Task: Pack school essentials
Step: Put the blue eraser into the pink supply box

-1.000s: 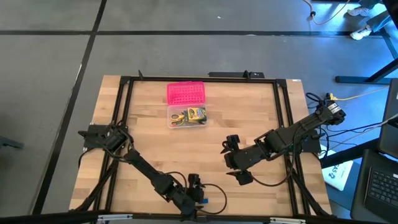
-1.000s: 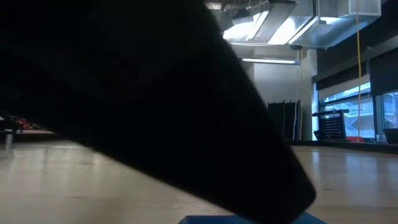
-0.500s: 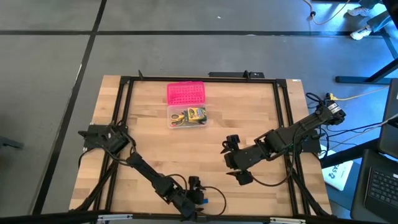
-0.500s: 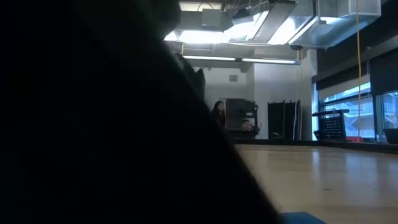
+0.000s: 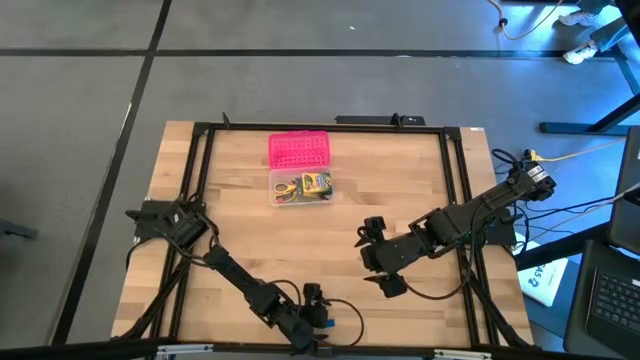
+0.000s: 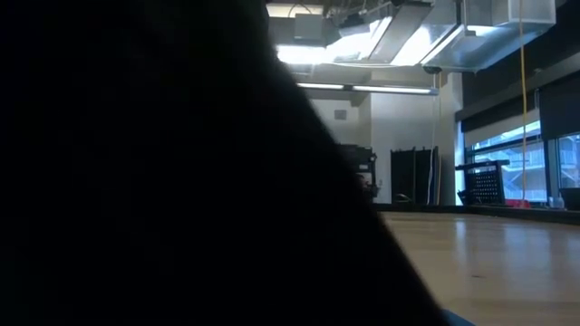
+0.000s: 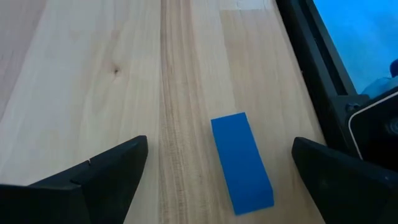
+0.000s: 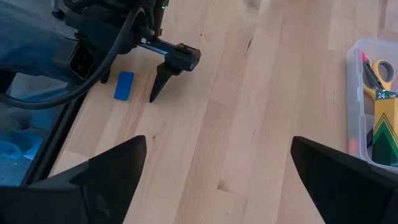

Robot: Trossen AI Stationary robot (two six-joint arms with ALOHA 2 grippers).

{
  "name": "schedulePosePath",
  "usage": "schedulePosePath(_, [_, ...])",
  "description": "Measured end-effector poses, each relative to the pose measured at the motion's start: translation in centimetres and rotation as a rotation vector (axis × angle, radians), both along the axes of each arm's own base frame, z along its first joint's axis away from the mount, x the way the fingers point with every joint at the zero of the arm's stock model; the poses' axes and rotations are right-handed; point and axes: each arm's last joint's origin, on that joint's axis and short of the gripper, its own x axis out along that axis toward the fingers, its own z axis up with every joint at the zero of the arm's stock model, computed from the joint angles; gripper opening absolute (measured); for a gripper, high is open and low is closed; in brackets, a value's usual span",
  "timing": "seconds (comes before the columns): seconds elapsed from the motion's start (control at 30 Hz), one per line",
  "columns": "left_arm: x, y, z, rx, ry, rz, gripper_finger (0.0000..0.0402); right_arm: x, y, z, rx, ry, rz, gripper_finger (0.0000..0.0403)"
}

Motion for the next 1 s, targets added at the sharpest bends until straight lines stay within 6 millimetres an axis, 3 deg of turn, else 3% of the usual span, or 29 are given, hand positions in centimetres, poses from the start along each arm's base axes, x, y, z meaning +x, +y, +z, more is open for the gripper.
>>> schedulePosePath(0.3, [0.08, 0.05, 0.03, -0.077, 0.02, 0.032, 0.0396, 0.0, 0.0, 0.0, 0.0, 0.0, 0.0, 0.0399])
schedulePosePath(1.0, [0.02, 0.01, -0.1, -0.039, 0.003, 0.037, 0.0396, 0.0, 0.0, -0.01, 0.0, 0.001, 0.0, 0.0399])
